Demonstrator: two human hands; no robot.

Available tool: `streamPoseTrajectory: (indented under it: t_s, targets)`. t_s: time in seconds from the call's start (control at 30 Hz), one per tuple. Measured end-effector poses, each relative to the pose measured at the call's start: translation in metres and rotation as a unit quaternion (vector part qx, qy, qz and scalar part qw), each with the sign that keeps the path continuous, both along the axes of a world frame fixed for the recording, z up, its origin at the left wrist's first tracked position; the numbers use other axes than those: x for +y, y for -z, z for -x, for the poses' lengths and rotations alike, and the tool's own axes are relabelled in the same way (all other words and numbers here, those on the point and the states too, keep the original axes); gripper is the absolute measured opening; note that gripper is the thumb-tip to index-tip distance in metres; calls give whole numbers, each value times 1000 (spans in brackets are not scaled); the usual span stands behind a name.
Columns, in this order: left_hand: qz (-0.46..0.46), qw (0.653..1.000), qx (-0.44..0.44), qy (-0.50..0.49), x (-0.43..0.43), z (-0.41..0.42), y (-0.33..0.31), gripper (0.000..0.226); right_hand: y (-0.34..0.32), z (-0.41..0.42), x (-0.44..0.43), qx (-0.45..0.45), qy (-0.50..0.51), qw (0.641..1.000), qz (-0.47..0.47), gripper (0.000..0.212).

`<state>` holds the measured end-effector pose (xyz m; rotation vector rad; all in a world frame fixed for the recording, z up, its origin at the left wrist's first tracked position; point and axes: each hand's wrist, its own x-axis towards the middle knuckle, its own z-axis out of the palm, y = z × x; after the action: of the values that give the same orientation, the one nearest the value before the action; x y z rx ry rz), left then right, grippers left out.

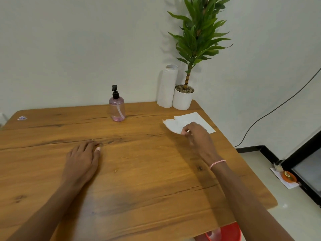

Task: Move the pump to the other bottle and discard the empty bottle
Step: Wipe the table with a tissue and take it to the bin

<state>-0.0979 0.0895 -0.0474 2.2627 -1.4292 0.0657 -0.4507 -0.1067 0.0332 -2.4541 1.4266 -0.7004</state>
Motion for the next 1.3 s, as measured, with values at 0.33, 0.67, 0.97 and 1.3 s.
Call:
streamPoseTrajectory:
  t_s: [0.33,0.67,0.97,1.3]
  targets:
    - [1,1000,4,-2,1,1,-2,55,12,-27,53,-44,-80,993,-77,21]
    - [1,1000,25,-8,3,-2,1,51,46,-96,61,195,-173,965,6,79]
    - [48,991,126,3,10,-7,-6,50,70,-109,48,225,-157,959,-68,70]
    - [-49,993,52,89,37,-50,3,62,68,-146,52,215,-223,949,-66,60]
